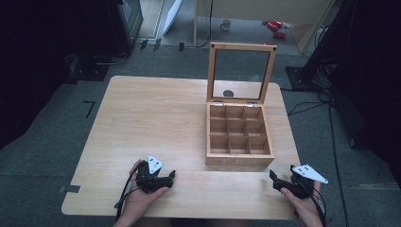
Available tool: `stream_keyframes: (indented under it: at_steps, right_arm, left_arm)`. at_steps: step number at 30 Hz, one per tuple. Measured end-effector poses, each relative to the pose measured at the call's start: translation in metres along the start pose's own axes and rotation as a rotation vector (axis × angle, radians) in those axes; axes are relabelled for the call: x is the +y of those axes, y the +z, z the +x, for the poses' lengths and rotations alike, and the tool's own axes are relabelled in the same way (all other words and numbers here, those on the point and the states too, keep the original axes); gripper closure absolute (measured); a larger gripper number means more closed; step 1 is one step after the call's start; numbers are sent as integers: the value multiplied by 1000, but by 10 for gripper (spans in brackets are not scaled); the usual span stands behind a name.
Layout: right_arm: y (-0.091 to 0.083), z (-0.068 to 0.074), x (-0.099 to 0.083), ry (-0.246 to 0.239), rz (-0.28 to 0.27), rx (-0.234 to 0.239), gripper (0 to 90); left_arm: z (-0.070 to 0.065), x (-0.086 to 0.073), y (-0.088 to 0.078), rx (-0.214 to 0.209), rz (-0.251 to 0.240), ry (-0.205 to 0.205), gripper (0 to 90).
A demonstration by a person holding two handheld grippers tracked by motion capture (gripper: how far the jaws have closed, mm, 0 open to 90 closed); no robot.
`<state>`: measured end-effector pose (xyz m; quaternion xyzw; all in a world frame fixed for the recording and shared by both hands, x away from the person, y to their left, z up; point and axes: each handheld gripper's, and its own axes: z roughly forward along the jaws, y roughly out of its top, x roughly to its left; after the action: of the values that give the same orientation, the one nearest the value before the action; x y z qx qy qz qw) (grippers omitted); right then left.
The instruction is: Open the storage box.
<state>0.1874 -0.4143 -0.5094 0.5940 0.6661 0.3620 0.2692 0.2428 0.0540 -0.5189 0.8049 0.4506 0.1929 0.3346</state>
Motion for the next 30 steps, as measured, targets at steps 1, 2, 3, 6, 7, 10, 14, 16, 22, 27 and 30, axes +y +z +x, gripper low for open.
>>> stream_keyframes:
  at_steps: [1, 2, 3, 6, 7, 10, 14, 16, 22, 27, 30]
  right_arm:
    - [1, 0, -2, 2, 7, -5, 131]
    - [2, -2, -6, -4, 17, -11, 131]
    - [2, -2, -6, -4, 17, -11, 131]
    - [4, -2, -9, -4, 34, -22, 131]
    - [5, -1, -10, -5, 37, -24, 131]
    - [6, 1, -11, -16, 50, -31, 131]
    - [9, 3, -11, -40, 79, -43, 131]
    - [11, 5, -12, -55, 101, -46, 130]
    - [12, 5, -12, -17, 112, -47, 123]
    - [12, 4, -12, -19, 112, -43, 118]
    - [12, 4, -11, -20, 114, -39, 116]
  left_arm:
    - [0, 0, 0, 0, 0, 0, 186]
    - [0, 0, 0, 0, 0, 0, 186]
    - [0, 0, 0, 0, 0, 0, 186]
    - [0, 0, 0, 0, 0, 0, 186]
    - [0, 0, 0, 0, 0, 0, 186]
    - [0, 0, 0, 0, 0, 0, 186]
    - [0, 0, 0, 0, 0, 0, 186]
    - [0, 0, 0, 0, 0, 0, 186]
    - [0, 0, 0, 0, 0, -1, 186]
    - [0, 0, 0, 0, 0, 0, 186]
    - [0, 0, 0, 0, -1, 0, 186]
